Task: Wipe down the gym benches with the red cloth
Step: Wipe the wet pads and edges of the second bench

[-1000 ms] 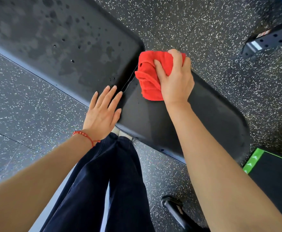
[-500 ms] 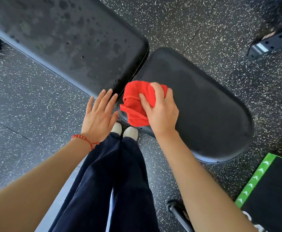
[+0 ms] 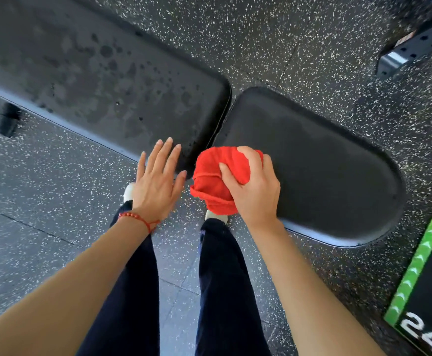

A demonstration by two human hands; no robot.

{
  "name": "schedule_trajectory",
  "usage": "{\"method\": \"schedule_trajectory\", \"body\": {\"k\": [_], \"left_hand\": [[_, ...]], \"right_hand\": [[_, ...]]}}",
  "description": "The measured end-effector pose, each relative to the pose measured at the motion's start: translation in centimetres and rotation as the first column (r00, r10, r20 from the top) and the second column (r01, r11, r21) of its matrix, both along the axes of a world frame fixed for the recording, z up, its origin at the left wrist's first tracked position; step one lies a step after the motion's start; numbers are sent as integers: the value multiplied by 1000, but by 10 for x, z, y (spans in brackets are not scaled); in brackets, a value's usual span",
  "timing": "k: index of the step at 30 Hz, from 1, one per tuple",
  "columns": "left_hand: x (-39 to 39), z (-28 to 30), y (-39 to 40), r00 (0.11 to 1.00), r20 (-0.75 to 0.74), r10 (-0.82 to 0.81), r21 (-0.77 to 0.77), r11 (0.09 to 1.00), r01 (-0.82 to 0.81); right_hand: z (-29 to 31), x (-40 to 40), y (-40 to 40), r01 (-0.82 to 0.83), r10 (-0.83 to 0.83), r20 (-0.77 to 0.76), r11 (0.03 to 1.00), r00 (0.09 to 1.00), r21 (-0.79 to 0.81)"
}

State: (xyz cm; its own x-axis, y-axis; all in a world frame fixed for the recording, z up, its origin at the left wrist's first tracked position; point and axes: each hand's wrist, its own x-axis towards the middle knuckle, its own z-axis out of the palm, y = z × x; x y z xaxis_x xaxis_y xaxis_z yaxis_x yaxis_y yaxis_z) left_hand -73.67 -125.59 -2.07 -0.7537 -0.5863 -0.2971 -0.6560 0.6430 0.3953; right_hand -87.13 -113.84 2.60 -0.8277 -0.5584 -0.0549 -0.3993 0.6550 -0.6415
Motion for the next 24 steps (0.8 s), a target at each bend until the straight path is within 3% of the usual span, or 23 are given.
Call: {"method": "schedule_trajectory", "body": {"k": [6, 9, 12, 15, 19, 24], "left_hand": [[13, 0, -56, 996, -29, -82, 8, 997, 82], [26, -4, -90, 989, -32, -143, -16, 990, 143], [33, -13, -117, 970, -35, -240, -44, 970, 239], [36, -27, -139, 955, -23, -294, -76, 953, 292], [34, -42, -152, 942, -7, -335, -96, 938, 333], [34, -55, -150, 940, -2, -340, -163, 928, 336]], "right_hand": [[-2, 21, -58, 268, -248, 126, 946, 961, -182], [-18, 34, -95, 460, -389, 293, 855, 873, -238], [-43, 42, -125, 600, -511, 357, 772, 782, -208], [-65, 46, -132, 611, -552, 313, 781, 773, -130], [-73, 56, -126, 490, -478, 164, 871, 863, -45], [-72, 57, -132, 486, -487, 111, 873, 866, 39]]}}
